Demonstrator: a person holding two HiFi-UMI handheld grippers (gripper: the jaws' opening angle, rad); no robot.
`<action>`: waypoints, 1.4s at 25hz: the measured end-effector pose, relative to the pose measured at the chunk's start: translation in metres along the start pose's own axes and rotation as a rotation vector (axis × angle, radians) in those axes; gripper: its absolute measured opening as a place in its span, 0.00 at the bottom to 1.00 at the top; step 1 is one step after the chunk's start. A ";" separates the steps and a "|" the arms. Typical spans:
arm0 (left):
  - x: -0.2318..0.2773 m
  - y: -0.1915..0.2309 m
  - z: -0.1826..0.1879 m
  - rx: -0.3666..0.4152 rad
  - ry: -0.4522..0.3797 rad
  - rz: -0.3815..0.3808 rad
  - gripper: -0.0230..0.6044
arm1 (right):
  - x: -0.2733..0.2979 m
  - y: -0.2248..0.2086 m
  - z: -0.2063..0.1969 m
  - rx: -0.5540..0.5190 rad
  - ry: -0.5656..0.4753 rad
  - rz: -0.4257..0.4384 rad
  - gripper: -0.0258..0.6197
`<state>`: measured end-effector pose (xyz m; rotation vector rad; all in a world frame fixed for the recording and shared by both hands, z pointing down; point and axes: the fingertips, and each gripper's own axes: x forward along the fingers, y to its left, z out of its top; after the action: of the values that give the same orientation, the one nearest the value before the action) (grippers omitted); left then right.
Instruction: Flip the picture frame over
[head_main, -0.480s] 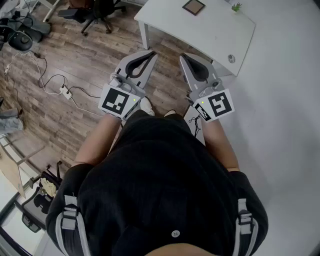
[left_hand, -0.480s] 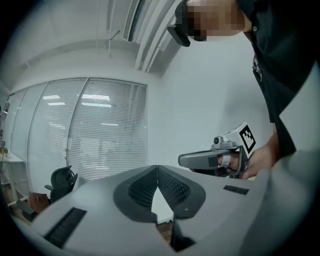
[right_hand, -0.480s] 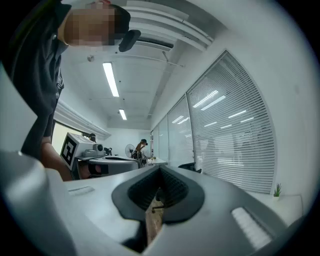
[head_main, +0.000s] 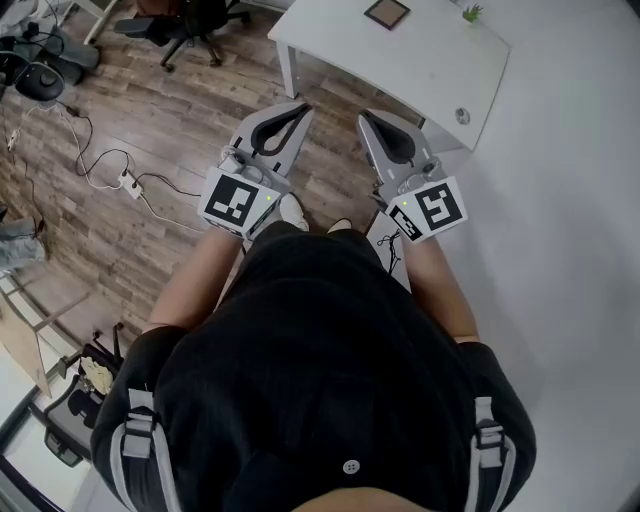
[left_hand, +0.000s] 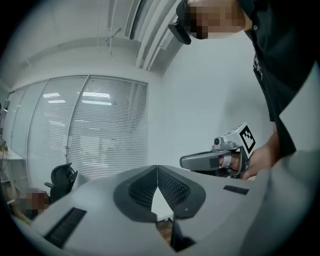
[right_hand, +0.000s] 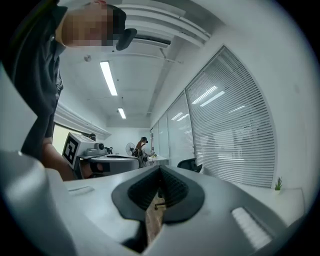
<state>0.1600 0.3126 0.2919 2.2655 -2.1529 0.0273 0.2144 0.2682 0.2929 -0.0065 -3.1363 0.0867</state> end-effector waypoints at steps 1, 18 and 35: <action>0.000 0.000 0.000 -0.004 0.000 -0.003 0.05 | 0.000 0.000 -0.001 0.002 0.002 -0.001 0.05; -0.009 0.014 -0.004 0.015 0.005 0.008 0.32 | 0.011 -0.006 -0.002 0.009 0.001 -0.059 0.37; -0.007 0.068 -0.010 0.007 0.000 0.001 0.53 | 0.053 -0.005 -0.003 0.004 0.010 -0.092 0.54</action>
<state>0.0919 0.3165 0.3012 2.2684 -2.1575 0.0350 0.1617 0.2636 0.2960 0.1365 -3.1210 0.0925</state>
